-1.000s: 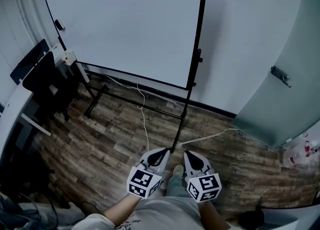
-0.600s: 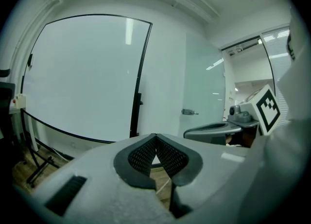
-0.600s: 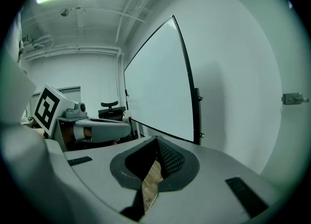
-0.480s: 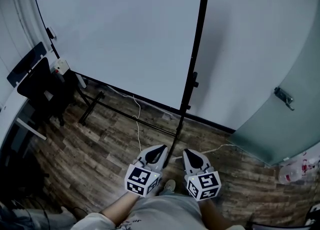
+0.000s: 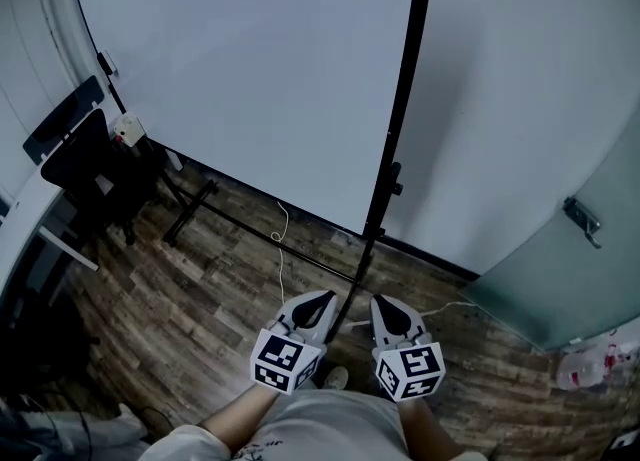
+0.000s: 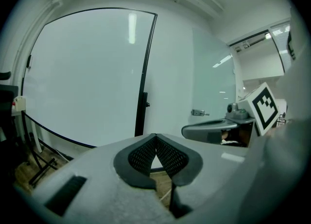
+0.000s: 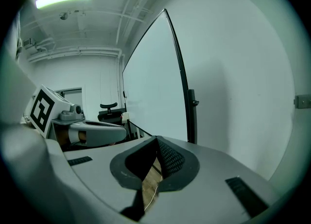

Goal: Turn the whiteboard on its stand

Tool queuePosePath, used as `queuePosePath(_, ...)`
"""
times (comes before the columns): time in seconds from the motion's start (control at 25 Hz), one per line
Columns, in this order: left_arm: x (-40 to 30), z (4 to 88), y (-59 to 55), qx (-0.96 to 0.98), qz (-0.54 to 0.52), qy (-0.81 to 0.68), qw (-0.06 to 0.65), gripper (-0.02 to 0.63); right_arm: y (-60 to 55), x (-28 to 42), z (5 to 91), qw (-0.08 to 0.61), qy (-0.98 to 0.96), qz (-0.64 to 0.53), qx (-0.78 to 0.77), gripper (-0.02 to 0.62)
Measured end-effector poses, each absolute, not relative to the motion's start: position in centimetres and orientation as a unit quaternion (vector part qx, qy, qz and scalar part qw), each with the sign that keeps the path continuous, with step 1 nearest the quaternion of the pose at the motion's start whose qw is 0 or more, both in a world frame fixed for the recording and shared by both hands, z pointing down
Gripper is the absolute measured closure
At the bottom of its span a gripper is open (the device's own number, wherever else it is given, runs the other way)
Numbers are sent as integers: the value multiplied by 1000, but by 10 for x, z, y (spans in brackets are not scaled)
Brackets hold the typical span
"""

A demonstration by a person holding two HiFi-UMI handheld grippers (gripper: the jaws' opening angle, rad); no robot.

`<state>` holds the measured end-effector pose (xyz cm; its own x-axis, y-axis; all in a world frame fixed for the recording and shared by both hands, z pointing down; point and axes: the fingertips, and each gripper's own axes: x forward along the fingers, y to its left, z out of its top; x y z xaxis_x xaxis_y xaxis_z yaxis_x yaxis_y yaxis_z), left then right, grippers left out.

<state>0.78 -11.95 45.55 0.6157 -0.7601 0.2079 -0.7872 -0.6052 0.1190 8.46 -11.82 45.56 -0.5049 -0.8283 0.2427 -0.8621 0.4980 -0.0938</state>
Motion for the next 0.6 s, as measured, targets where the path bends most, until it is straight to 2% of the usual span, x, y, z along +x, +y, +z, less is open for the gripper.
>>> queuePosePath(0.6, 4, 452, -157, 902, 83, -412, 103, 595, -163, 96, 446, 76, -838, 105, 531, 588)
